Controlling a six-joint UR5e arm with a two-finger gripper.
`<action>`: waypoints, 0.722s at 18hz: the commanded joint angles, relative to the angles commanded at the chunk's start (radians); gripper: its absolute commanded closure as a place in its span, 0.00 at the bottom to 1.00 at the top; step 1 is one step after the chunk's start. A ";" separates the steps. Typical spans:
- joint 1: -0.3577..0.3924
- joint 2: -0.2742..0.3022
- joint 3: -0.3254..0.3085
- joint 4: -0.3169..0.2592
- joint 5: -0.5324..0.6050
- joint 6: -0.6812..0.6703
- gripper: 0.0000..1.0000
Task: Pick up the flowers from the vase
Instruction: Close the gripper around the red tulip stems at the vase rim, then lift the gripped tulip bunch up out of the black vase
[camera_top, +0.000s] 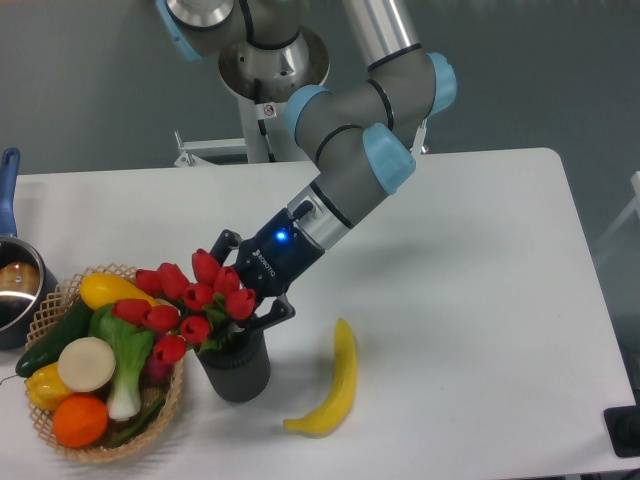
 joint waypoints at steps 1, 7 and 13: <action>0.000 0.002 0.000 0.000 0.000 0.000 0.53; 0.005 0.003 -0.006 0.000 -0.002 -0.003 0.57; 0.046 0.012 -0.005 0.000 -0.162 -0.003 0.57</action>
